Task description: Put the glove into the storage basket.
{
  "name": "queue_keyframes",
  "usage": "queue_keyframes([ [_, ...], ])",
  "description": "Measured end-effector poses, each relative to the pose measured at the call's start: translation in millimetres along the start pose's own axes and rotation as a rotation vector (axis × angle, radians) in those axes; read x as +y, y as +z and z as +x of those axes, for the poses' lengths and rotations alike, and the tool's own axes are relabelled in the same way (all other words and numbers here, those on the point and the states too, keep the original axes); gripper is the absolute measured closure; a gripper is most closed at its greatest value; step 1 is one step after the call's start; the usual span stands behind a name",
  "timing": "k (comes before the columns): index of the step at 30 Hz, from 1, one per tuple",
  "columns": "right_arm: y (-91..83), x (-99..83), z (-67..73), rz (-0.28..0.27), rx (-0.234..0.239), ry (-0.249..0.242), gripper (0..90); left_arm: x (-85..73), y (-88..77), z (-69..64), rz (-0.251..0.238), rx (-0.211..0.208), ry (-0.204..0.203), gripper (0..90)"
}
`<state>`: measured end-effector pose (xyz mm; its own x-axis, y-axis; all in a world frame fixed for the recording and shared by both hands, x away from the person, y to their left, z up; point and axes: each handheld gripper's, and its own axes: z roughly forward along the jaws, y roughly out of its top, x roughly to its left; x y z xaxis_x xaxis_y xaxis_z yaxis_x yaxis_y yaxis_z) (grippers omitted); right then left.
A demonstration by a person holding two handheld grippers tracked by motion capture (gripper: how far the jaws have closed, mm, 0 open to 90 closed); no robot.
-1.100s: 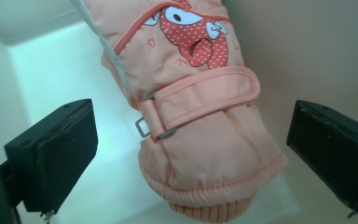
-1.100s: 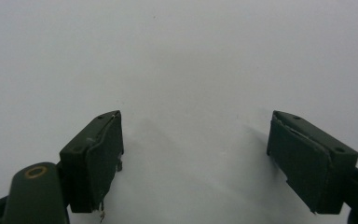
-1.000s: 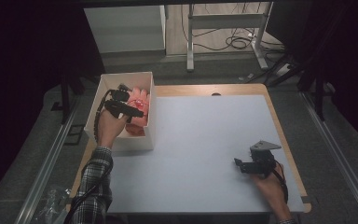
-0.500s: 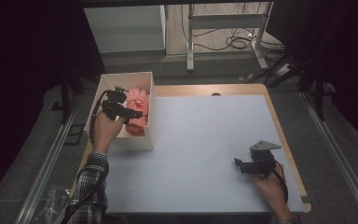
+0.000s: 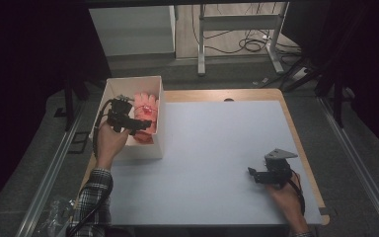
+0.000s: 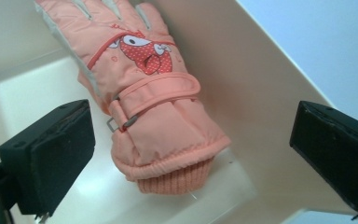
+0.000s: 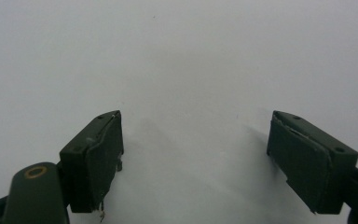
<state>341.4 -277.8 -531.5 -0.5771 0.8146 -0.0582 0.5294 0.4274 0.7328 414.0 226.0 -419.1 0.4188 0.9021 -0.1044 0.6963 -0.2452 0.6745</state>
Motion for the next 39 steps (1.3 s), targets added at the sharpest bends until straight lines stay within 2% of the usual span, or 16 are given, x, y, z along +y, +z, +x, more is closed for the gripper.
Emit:
queue_keyframes([
  [9, 0.0, 0.0, 0.0, 0.0, 0.0, -0.001, 18.6, -3.1, -9.7, -8.2, -0.037, -0.02, 0.022, 0.4],
  [12, 0.0, 0.0, 0.1, 0.0, -0.001, -0.001, 18.6, -4.2, -13.4, -13.1, -0.063, -0.037, 0.045, 0.4],
  [23, 0.0, 0.0, 0.1, 0.0, -0.001, -0.001, 18.6, -7.9, -25.4, -31.6, -0.101, -0.079, 0.096, 0.4],
  [30, 0.0, 0.0, 0.1, -0.001, -0.002, -0.001, 18.6, -7.9, -29.0, -45.8, -0.116, -0.119, 0.117, 0.4],
  [39, 0.0, 0.0, 0.0, 0.0, -0.001, -0.002, 18.6, -5.7, -22.4, -71.8, -0.124, -0.192, 0.151, 0.5],
])
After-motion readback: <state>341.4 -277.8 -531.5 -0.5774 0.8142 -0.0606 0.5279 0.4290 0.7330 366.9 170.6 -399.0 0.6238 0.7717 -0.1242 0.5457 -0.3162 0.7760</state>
